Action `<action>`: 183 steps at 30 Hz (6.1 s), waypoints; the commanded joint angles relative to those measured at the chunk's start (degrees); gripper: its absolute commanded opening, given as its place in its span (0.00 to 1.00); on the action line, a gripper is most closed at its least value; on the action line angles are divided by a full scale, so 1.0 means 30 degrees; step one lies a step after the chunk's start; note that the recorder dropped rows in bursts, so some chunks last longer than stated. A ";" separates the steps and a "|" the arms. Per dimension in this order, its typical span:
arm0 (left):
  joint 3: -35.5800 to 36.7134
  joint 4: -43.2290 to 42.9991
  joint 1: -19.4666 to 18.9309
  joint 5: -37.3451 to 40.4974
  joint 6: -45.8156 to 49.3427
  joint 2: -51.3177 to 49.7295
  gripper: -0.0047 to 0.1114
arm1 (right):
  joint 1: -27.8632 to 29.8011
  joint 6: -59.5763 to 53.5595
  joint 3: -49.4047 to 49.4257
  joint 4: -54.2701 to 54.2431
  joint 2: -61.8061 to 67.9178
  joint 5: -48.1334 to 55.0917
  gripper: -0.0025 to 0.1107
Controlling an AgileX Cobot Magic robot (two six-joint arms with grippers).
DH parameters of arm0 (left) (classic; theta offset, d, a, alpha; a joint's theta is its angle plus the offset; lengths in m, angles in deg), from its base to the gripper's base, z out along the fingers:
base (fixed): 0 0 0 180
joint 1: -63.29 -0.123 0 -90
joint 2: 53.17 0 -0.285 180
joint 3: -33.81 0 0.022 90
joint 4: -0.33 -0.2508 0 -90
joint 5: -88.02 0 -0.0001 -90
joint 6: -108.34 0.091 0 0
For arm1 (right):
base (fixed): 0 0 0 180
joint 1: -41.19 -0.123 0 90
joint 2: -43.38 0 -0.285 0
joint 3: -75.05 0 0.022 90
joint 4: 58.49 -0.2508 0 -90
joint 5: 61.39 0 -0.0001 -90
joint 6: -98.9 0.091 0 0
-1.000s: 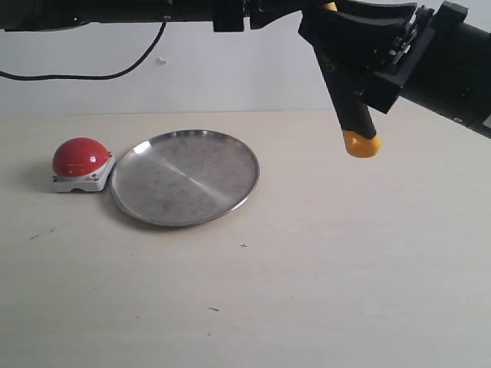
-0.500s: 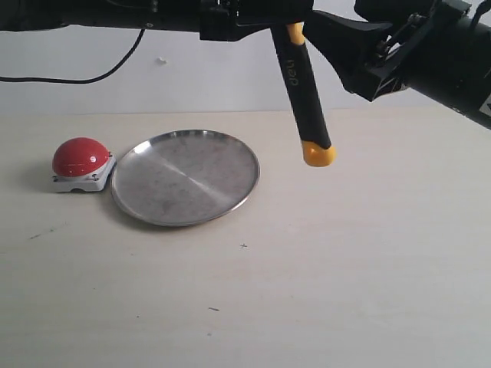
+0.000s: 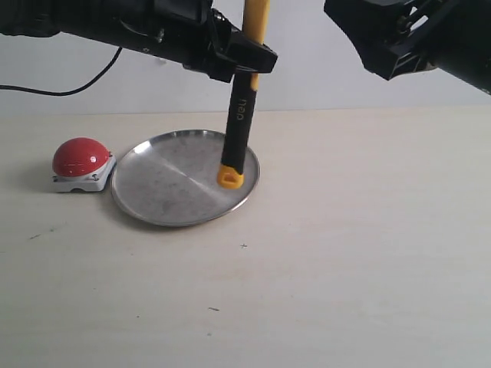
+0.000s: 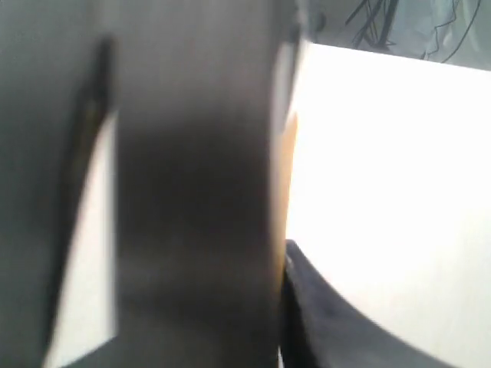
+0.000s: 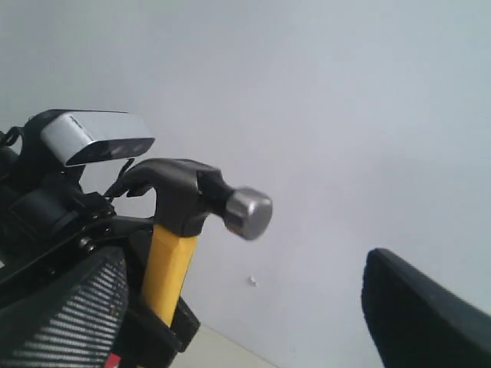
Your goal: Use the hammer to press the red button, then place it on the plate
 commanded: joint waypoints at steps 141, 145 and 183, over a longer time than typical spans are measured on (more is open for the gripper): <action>0.7160 0.0183 -0.0361 -1.3174 -0.5205 0.1611 0.04 | 0.0037 -0.7931 1.2176 -0.4299 -1.5293 -0.1947 0.02; 0.5684 0.3356 -0.0361 -1.2520 -0.3914 0.0374 0.04 | 0.0037 -0.7931 1.2176 -0.4299 -1.5293 -0.1947 0.02; 0.2709 0.9416 -0.1955 -0.7843 -0.1375 -0.5114 0.04 | 0.0037 -0.7931 1.2176 -0.4304 -1.5293 -0.1947 0.02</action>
